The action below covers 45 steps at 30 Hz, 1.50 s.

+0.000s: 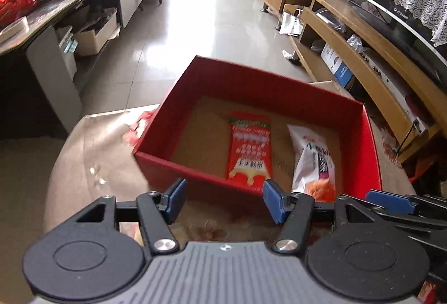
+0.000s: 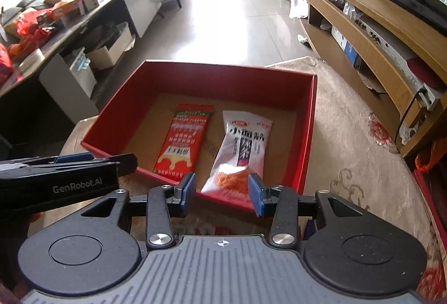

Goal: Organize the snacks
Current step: 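Withdraw both grippers from the box back toward the remaining snacks, then grasp the clear-wrapped bun with the left gripper while the right grasps the yellow-labelled cake bag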

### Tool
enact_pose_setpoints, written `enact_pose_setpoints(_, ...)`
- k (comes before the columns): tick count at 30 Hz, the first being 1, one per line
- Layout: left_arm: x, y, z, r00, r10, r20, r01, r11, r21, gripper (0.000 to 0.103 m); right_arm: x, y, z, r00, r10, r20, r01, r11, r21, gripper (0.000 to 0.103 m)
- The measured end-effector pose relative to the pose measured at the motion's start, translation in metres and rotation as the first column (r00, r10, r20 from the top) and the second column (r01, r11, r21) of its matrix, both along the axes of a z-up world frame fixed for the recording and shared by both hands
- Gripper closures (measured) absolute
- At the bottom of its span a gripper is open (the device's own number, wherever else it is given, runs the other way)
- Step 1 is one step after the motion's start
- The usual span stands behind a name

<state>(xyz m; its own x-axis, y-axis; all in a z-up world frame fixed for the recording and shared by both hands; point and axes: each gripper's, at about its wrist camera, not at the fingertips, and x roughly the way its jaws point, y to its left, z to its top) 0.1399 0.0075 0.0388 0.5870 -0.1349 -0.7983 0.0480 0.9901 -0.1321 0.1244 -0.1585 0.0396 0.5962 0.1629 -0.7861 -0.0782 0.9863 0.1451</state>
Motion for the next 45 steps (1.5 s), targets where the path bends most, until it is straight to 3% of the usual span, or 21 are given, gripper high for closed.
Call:
enact_pose_setpoints(14, -0.038, 0.036, -0.014, 0.998, 0.043, -0.056, -0.043, 0.999, -0.008, 0.044, -0.046, 0.021, -0.009, 0.997, 0.063, -0.050, -0.063, 0.998, 0.007, 0.052)
enact_pose_setpoints(30, -0.031, 0.057, -0.038, 0.980, 0.133, -0.147, -0.147, 0.986, -0.084, 0.044, -0.094, 0.059, -0.031, 0.970, 0.195, -0.143, -0.198, 0.980, -0.010, 0.043)
enact_pose_setpoints(34, -0.018, 0.057, -0.045, 0.971, 0.179, -0.156, -0.191, 0.979, -0.065, 0.036, -0.102, 0.072, -0.036, 0.954, 0.247, -0.169, -0.255, 0.966, -0.029, 0.031)
enact_pose_setpoints(45, 0.004, 0.038, -0.067, 0.962, 0.196, -0.192, -0.198, 0.980, 0.011, 0.025, -0.109, 0.094, -0.055, 0.904, 0.345, -0.252, -0.374, 0.925, -0.073, 0.024)
